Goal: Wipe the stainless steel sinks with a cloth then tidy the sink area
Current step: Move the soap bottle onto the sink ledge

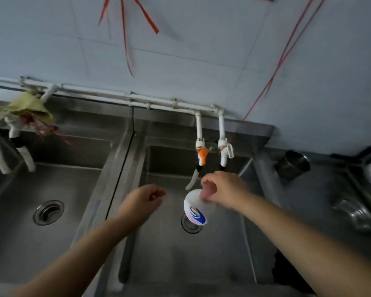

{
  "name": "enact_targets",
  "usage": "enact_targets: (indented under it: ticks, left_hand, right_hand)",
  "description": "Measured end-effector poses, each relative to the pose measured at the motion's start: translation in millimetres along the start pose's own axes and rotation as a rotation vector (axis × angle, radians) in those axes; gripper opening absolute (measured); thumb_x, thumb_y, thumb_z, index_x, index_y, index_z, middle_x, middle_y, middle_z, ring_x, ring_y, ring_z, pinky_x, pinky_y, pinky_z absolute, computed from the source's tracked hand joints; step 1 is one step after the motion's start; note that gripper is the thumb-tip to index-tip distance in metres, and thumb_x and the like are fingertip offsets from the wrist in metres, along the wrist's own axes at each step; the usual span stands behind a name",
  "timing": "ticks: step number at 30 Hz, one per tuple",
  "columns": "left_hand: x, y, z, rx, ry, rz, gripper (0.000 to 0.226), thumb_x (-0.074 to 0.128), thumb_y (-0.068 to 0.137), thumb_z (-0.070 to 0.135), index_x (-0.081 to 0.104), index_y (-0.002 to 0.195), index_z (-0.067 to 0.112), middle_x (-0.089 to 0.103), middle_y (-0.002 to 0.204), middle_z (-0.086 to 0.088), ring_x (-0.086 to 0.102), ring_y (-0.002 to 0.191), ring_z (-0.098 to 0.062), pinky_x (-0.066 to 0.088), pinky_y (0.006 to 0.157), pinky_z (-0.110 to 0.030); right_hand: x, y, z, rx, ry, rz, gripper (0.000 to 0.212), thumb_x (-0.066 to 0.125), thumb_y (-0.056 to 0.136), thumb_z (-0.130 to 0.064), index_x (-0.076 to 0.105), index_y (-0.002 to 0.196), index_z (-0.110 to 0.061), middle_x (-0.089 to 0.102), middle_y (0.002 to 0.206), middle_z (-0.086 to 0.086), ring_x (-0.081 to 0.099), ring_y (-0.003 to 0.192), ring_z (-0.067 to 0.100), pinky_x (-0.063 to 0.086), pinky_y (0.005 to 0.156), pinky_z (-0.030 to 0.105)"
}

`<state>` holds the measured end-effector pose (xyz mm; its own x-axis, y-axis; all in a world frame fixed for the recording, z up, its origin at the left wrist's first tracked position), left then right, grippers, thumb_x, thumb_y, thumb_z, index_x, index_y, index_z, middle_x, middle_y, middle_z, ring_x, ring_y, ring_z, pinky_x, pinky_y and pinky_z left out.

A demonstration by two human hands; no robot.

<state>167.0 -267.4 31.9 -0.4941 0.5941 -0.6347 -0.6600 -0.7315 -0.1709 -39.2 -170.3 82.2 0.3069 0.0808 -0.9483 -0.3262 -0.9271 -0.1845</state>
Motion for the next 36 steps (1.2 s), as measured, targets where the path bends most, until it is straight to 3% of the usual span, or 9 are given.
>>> enact_targets:
  ticks: [5, 10, 15, 17, 21, 25, 27, 30, 36]
  left_hand:
    - [45.2, 27.2, 61.0, 0.075, -0.007, -0.066, 0.022, 0.06, 0.087, 0.029, 0.053, 0.089, 0.05, 0.06, 0.085, 0.022, 0.058, 0.079, 0.007, 0.044, 0.065, -0.011]
    - [96.5, 61.3, 106.4, 0.034, -0.028, -0.105, 0.018, 0.06, 0.089, 0.023, 0.062, 0.101, 0.036, 0.061, 0.09, 0.021, 0.059, 0.087, 0.004, 0.049, 0.081, -0.019]
    - [143.5, 103.6, 145.3, 0.022, -0.024, -0.107, 0.017, 0.059, 0.09, 0.024, 0.064, 0.104, 0.032, 0.06, 0.09, 0.021, 0.058, 0.087, 0.004, 0.046, 0.076, -0.013]
    - [157.8, 120.5, 156.3, 0.019, -0.026, -0.092, 0.019, 0.059, 0.09, 0.024, 0.064, 0.106, 0.031, 0.062, 0.093, 0.018, 0.059, 0.088, 0.004, 0.047, 0.077, -0.013]
    - [177.1, 146.3, 163.8, -0.03, -0.029, -0.08, 0.019, 0.059, 0.09, 0.024, 0.064, 0.107, 0.032, 0.064, 0.099, 0.016, 0.06, 0.092, 0.002, 0.052, 0.086, -0.023]
    - [184.7, 161.0, 161.6, -0.062, 0.0, -0.061, 0.021, 0.058, 0.09, 0.025, 0.063, 0.108, 0.035, 0.062, 0.098, 0.019, 0.058, 0.09, 0.004, 0.047, 0.078, -0.011]
    - [188.1, 164.4, 160.9, -0.075, -0.002, -0.055, 0.021, 0.058, 0.09, 0.025, 0.063, 0.107, 0.036, 0.062, 0.099, 0.02, 0.058, 0.091, 0.005, 0.047, 0.079, -0.012]
    - [194.3, 166.0, 159.1, -0.09, -0.022, -0.048, 0.02, 0.059, 0.09, 0.023, 0.062, 0.102, 0.038, 0.063, 0.1, 0.02, 0.058, 0.091, 0.005, 0.049, 0.081, -0.013]
    - [205.1, 171.2, 153.5, -0.063, -0.004, -0.06, 0.023, 0.06, 0.089, 0.022, 0.06, 0.096, 0.044, 0.06, 0.095, 0.025, 0.056, 0.087, 0.01, 0.048, 0.077, -0.009]
  right_hand:
    - [-20.2, -20.0, 98.4, 0.123, -0.028, -0.048, 0.036, 0.07, 0.075, -0.035, 0.063, 0.11, -0.028, 0.059, 0.109, -0.003, 0.056, 0.099, 0.016, 0.04, 0.075, 0.022]
    - [-47.0, 4.1, 189.5, 0.107, -0.099, -0.073, 0.034, 0.066, 0.078, -0.029, 0.063, 0.112, -0.025, 0.059, 0.109, 0.0, 0.056, 0.101, 0.02, 0.038, 0.075, 0.023]
    - [-79.3, 63.8, 262.9, 0.055, -0.14, -0.031, 0.03, 0.06, 0.076, -0.027, 0.063, 0.106, -0.027, 0.048, 0.094, -0.004, 0.052, 0.088, 0.021, 0.028, 0.057, 0.019]
    - [-88.2, 92.7, 285.8, 0.029, -0.154, -0.017, 0.032, 0.058, 0.076, -0.026, 0.062, 0.108, -0.028, 0.047, 0.096, -0.005, 0.05, 0.087, 0.021, 0.03, 0.061, 0.022]
    - [-99.2, 146.4, 317.2, -0.049, -0.202, -0.007, 0.034, 0.057, 0.081, -0.023, 0.059, 0.115, -0.026, 0.052, 0.11, 0.002, 0.049, 0.091, 0.022, 0.032, 0.072, 0.026]
    - [-107.3, 188.4, 339.7, -0.051, -0.155, -0.011, 0.022, 0.058, 0.078, -0.029, 0.064, 0.098, -0.024, 0.056, 0.106, 0.001, 0.052, 0.096, 0.027, 0.036, 0.076, 0.029]
    - [-108.6, 204.7, 346.8, -0.033, -0.097, -0.037, 0.02, 0.057, 0.073, -0.032, 0.063, 0.091, -0.025, 0.058, 0.103, 0.002, 0.051, 0.093, 0.026, 0.039, 0.079, 0.031]
    - [-104.5, 221.2, 349.7, -0.121, -0.192, -0.083, 0.018, 0.056, 0.078, -0.031, 0.061, 0.096, -0.031, 0.056, 0.106, 0.001, 0.049, 0.093, 0.027, 0.041, 0.083, 0.034]
    - [-103.4, 236.3, 355.1, -0.265, -0.335, -0.001, 0.022, 0.057, 0.084, -0.029, 0.061, 0.105, -0.024, 0.056, 0.109, 0.005, 0.051, 0.094, 0.031, 0.04, 0.075, 0.032]
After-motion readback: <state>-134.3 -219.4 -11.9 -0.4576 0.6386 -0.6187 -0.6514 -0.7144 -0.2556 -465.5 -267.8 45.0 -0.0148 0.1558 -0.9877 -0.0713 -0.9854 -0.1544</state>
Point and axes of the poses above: each hand's wrist, its own y-axis towards the middle knuckle, its own x-axis out of the palm, z = x × y, the point moved 5 cm from there along y, towards the middle knuckle
